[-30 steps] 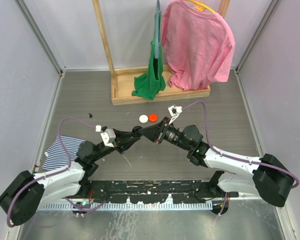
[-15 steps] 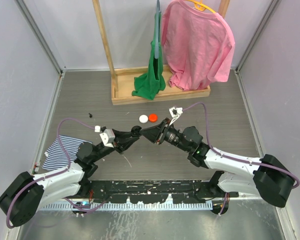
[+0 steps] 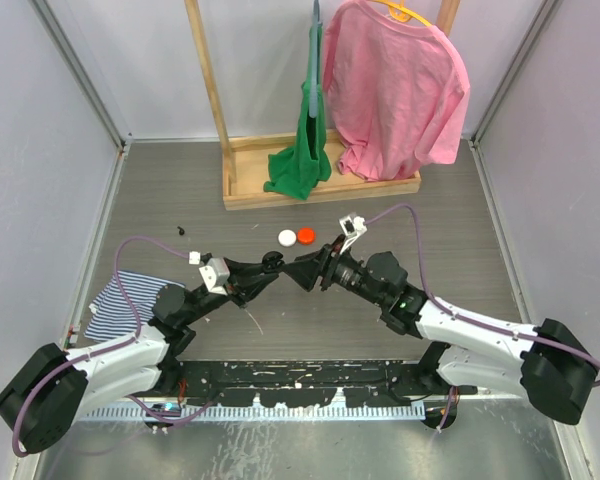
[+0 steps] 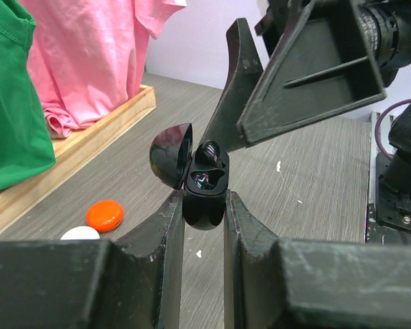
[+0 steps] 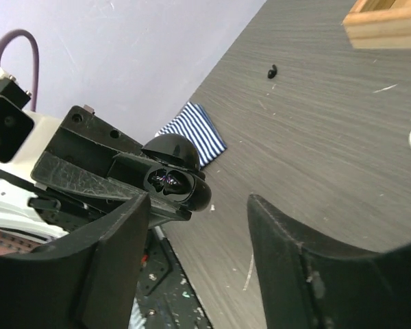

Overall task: Insert the wireless bluetooth earbuds into the charging case
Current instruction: Place the earbud in the charging case.

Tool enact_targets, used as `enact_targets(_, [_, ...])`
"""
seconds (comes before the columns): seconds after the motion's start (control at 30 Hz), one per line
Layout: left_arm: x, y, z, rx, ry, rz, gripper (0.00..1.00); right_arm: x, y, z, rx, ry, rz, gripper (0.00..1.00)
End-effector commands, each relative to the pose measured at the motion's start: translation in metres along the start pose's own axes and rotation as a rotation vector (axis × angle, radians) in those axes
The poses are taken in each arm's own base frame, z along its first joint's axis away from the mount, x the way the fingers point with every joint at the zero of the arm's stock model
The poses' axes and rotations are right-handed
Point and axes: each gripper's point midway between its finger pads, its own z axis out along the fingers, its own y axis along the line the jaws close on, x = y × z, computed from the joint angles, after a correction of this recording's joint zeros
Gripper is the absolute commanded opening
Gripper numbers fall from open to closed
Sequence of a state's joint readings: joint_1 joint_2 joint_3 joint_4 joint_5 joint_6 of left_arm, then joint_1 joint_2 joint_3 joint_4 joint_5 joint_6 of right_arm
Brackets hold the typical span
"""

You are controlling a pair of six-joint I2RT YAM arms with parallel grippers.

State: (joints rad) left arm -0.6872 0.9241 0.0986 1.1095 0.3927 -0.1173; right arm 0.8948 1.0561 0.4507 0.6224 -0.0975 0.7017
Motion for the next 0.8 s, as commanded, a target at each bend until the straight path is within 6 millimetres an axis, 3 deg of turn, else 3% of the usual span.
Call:
enact_targets(0.0, [-0.026,-0.002,0.007,0.020,-0.082,0.046,0.04,-0.036,0.018,-0.005,-0.024,-0.058,-0.217,0.70])
enact_targets(0.1, [-0.025,-0.005,0.008,0.044,-0.076,0.044,0.04,-0.034,0.017,-0.013,-0.039,-0.034,-0.343,0.78])
enact_targets(0.27, [-0.025,-0.013,0.010,0.092,-0.066,0.033,0.04,-0.015,0.018,-0.020,-0.142,0.017,-0.519,0.79])
enact_targets(0.37, [-0.027,-0.020,0.011,0.129,-0.068,0.027,0.04,0.004,0.031,-0.029,-0.312,0.047,-0.642,0.78])
enact_targets(0.4, [-0.027,-0.022,0.011,0.140,-0.067,0.026,0.04,0.007,0.027,-0.032,-0.321,0.041,-0.661,0.78])
enact_targets(0.6, [-0.030,-0.032,0.012,0.205,-0.064,0.011,0.03,0.011,0.014,-0.043,-0.359,-0.005,-0.772,0.76])
enact_targets(0.77, [-0.029,-0.043,0.013,0.274,-0.051,-0.003,0.04,0.015,0.021,-0.043,-0.432,-0.010,-0.833,0.74])
